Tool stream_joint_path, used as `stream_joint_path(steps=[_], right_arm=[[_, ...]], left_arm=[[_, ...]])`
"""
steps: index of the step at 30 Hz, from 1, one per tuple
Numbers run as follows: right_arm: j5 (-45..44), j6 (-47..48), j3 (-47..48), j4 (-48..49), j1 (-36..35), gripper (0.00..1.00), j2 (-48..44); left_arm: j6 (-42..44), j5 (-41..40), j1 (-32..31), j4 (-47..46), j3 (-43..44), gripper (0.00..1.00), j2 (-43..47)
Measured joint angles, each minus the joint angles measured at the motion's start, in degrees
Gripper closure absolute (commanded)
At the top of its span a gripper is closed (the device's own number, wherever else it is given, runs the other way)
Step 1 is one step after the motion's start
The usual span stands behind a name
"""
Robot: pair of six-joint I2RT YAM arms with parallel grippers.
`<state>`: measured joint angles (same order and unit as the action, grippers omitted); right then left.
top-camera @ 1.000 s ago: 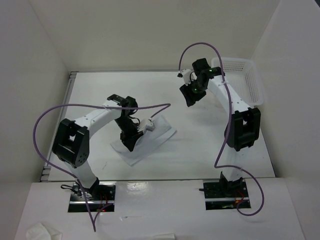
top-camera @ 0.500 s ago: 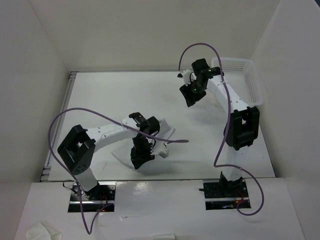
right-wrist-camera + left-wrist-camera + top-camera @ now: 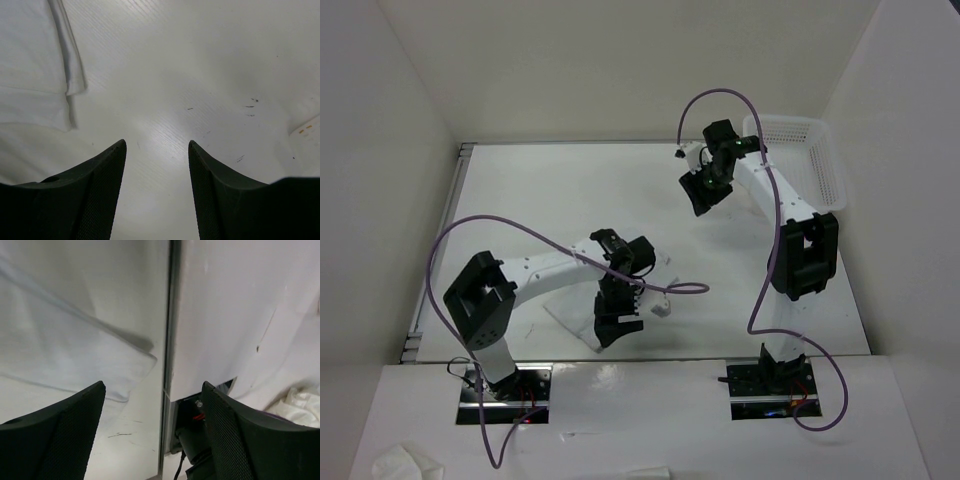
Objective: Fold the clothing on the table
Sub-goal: Fold the skirt
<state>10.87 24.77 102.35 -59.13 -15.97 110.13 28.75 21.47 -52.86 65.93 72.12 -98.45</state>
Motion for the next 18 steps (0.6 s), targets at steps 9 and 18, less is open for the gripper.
stream_joint_path(steps=[9,18], right_arm=[[-0.17,-1.75,0.00,0.02,-6.43,0.23,-0.04],[1.84,-2.27,-1.07,0.44,-24.37,0.17,1.31]], left_arm=[[-9.55,-5.44,21.35,-5.73,20.68,0.00,5.05],[-19.71,-17.07,42.77,-10.08,13.66,0.00,17.33]])
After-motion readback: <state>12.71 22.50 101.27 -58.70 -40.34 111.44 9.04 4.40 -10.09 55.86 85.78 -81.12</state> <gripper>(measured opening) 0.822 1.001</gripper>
